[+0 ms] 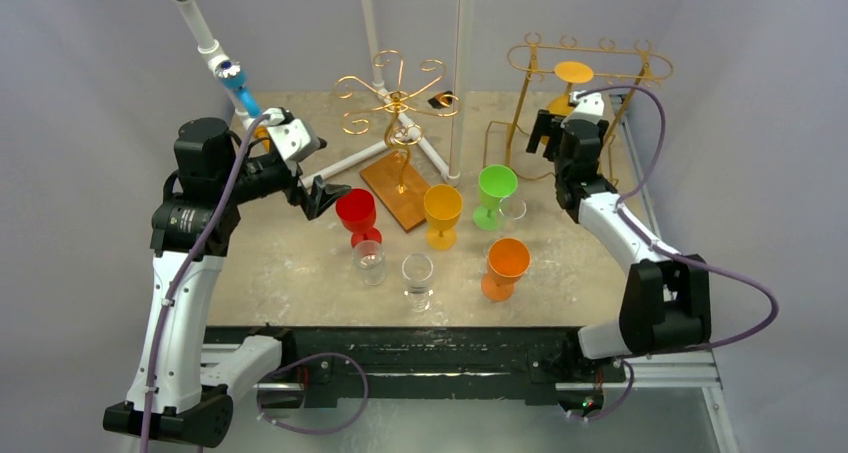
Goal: Place the wine glass upside down on the wine glass rack
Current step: Turn the wine glass upside down at the wine rack.
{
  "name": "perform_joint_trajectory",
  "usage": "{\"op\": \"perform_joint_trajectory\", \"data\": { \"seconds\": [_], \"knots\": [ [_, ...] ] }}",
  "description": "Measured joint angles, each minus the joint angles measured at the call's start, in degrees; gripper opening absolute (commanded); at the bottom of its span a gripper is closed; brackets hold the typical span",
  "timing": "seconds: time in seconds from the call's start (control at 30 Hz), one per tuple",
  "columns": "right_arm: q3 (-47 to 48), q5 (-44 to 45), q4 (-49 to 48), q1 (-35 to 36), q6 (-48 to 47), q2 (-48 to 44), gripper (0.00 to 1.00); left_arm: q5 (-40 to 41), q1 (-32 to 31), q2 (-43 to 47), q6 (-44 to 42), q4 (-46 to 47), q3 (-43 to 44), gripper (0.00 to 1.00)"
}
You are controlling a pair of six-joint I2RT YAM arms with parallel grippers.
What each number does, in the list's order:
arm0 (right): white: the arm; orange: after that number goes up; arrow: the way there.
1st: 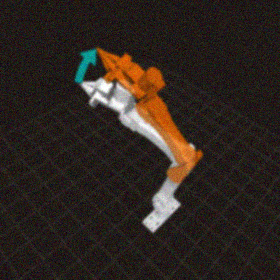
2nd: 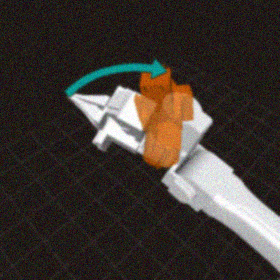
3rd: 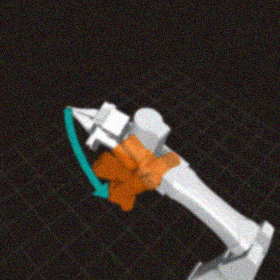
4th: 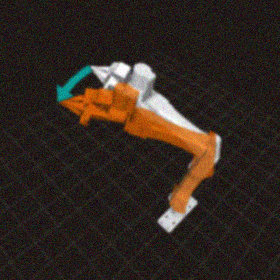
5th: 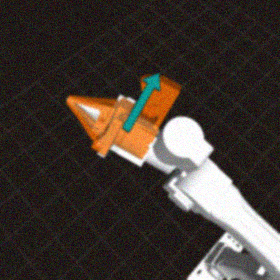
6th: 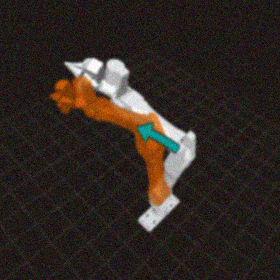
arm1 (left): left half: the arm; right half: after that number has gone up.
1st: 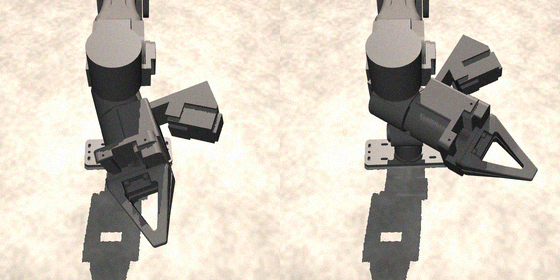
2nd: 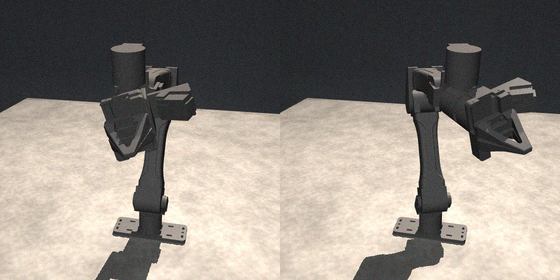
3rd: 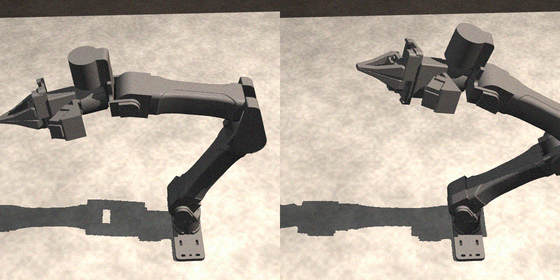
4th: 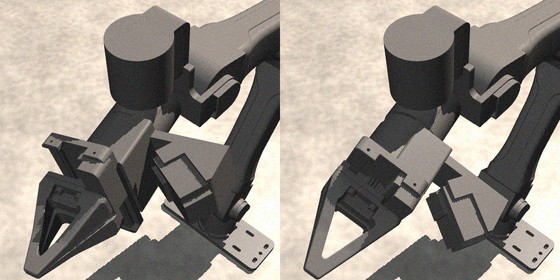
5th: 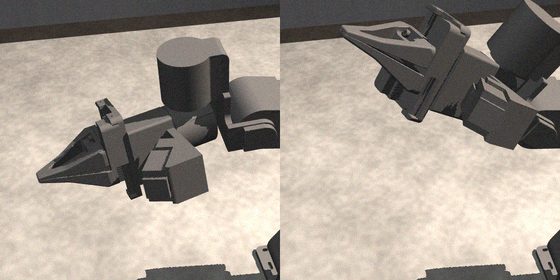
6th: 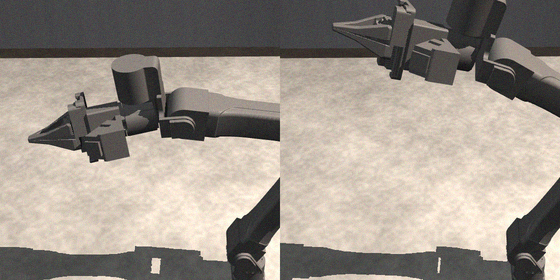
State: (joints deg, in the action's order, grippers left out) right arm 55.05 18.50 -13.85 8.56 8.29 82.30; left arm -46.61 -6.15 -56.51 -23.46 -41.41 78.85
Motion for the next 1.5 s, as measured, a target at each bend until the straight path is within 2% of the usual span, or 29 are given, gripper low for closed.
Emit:
{"op": "perform_joint_trajectory", "data": {
  "seconds": [0.23, 0.53, 0.6, 0.77, 0.97, 1.13, 1.27, 1.5],
  "knots": [
    [-0.3, 0.0, 2.5, 0.0, 2.3, -7.0, 0.99, 0.3, 0.0, -0.2, 0.3, -0.2, 0.0, 1.0],
    [-0.6, -1.1, 10.9, 2.1, 6.6, -23.7, 0.99, 0.4, 0.0, -2.1, 2.2, -1.4, 1.2, 1.0],
    [-0.3, 1.6, 14.3, 7.8, 7.3, -27.0, 0.99, 0.4, 0.0, -2.4, 2.9, -1.9, 1.7, 1.0],
    [2.7, 9.1, 22.4, 28.7, 9.9, -28.4, 0.98, 0.7, 0.0, -2.3, 3.4, -3.8, 1.7, 1.0],
    [9.1, 16.3, 30.2, 46.2, 13.6, -21.7, 0.94, 2.9, 0.0, -1.3, 3.3, -6.1, 1.7, 1.0],
    [20.9, 18.6, 33.9, 56.1, 15.2, -7.7, 0.92, 6.1, 0.0, -1.1, 3.3, -7.4, 1.7, 0.98],
    [28.8, 18.9, 34.2, 59.7, 16.1, 3.9, 0.91, 9.5, 0.0, -0.1, 3.5, -7.6, 1.7, 0.96],
    [36.6, 19.1, 34.9, 60.1, 16.9, 17.2, 0.88, 15.2, 0.0, 3.9, 4.5, -6.4, 3.3, 0.98]
  ]
}}
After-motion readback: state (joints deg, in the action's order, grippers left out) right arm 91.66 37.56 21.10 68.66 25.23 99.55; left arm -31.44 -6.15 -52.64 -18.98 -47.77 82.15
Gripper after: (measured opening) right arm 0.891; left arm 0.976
